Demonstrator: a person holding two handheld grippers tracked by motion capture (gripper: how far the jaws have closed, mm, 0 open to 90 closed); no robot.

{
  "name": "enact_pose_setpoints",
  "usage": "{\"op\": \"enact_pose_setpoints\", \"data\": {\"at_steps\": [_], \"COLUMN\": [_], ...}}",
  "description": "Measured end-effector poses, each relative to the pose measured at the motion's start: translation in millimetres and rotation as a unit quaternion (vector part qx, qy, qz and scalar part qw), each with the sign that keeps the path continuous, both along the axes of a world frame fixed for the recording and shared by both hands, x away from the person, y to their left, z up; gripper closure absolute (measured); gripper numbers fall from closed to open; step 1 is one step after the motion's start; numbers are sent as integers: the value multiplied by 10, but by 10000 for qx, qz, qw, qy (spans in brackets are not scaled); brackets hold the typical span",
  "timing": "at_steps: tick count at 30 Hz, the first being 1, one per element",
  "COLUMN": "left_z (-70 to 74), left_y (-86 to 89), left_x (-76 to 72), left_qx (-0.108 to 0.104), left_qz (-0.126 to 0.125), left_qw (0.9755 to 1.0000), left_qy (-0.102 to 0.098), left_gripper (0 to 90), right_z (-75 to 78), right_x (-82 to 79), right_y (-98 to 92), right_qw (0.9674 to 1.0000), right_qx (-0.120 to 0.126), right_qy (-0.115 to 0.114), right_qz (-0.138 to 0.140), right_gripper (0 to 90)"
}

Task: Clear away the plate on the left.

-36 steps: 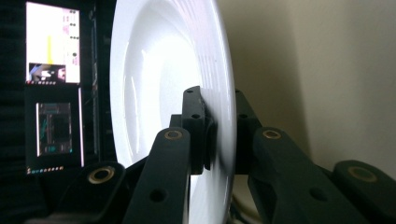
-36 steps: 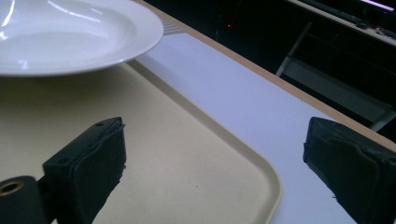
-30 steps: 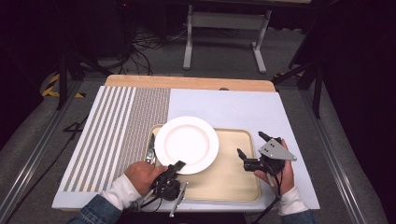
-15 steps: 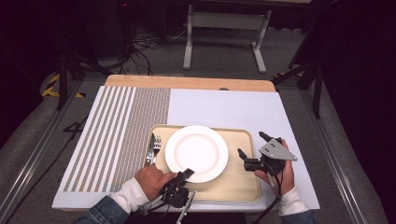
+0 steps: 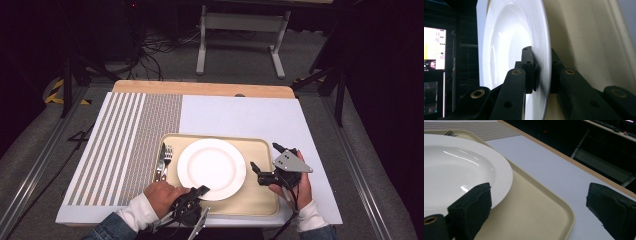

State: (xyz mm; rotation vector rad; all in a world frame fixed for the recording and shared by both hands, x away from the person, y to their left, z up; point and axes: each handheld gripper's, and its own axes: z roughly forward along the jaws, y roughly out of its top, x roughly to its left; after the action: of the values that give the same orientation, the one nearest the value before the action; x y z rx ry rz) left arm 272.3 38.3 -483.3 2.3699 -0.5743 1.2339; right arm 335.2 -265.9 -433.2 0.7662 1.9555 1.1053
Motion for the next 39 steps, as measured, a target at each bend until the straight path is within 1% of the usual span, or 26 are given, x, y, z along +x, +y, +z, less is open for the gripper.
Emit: {"op": "enact_pose_setpoints", "data": {"at_steps": [1,2,3,5,6,7,9,12,13,14,16,17,18,19,21,24,27,28,30,33,34,35,36,37,38,39], "left_z": [-1,-4,-9,-11,3,-3,16,10,14,21,33,36,44,45,45,62,72,82,91,119,125,131,135,148,164,175], "left_y": [0,-3,-10,-19,-33,-39,-55,-90,-103,-115,-126,-129,-130,-130,-127,-114,-107,-101,-91,-75,-66,-63,-64,-59,-55,-48], "left_x": [2,4,9,8,22,23,23,30,30,36,48,47,58,63,68,77,79,76,86,100,99,101,99,98,95,88], "left_qx": [-41,-65,-67,-49,-84,-170,-182,-274,-256,-304,-292,-285,-272,-320,-392,-428,-461,-437,-511,-530,-581,-626,-695,-744,-842,-868], "left_qz": [-10,-8,-53,-56,-98,-77,-84,-57,-49,-42,-39,-47,-47,-32,-41,-36,-49,-16,-71,-64,-59,-79,-77,-95,-172,-168], "left_qw": [10000,9999,9998,9997,9995,9989,9988,9973,9974,9969,9959,9961,9954,9946,9940,9922,9912,9910,9890,9865,9849,9840,9820,9805,9781,9772], "left_qy": [48,153,178,245,289,426,455,677,678,726,856,836,917,989,1022,1174,1244,1266,1388,1546,1629,1669,1755,1814,1898,1931], "left_gripper": [806,802,797,792,790,785,780,770,767,766,757,756,755,748,746,732,724,722,713,706,701,701,697,689,689,689], "right_z": [-1,-2,-4,-9,-10,-11,-13,-13,-13,-14,-18,-20,-23,-26,-33,-36,-36,-37,-37,-38,-39,-38,-38,-38,-38,-37], "right_x": [0,1,3,4,4,5,2,-6,-8,-10,-13,-17,-20,-20,-17,-15,-17,-17,-18,-17,-16,-17,-18,-18,-18,-19], "right_y": [1,3,4,6,6,4,7,11,12,13,14,16,19,23,26,28,27,27,29,25,24,22,21,21,21,22], "right_qw": [10000,10000,10000,10000,10000,10000,10000,10000,10000,10000,10000,9999,9999,9999,9999,9999,9999,9999,9998,9998,9998,9998,9998,9998,9998,9998], "right_qx": [2,-5,-11,-9,-8,-4,-1,-17,-12,-24,-28,-24,-40,-58,-67,-82,-82,-83,-95,-93,-95,-85,-86,-100,-97,-96], "right_qy": [9,13,21,37,41,45,59,55,63,70,86,101,105,107,145,144,147,149,147,160,161,160,163,161,162,159], "right_qz": [12,12,11,3,0,-9,-2,-11,-8,-1,-12,1,13,11,19,20,19,23,23,19,13,20,25,19,19,24], "right_gripper": [71,71,71,71,71,71,71,71,71,71,71,71,71,71,71,71,71,71,71,71,71,71,71,71,71,71]}}
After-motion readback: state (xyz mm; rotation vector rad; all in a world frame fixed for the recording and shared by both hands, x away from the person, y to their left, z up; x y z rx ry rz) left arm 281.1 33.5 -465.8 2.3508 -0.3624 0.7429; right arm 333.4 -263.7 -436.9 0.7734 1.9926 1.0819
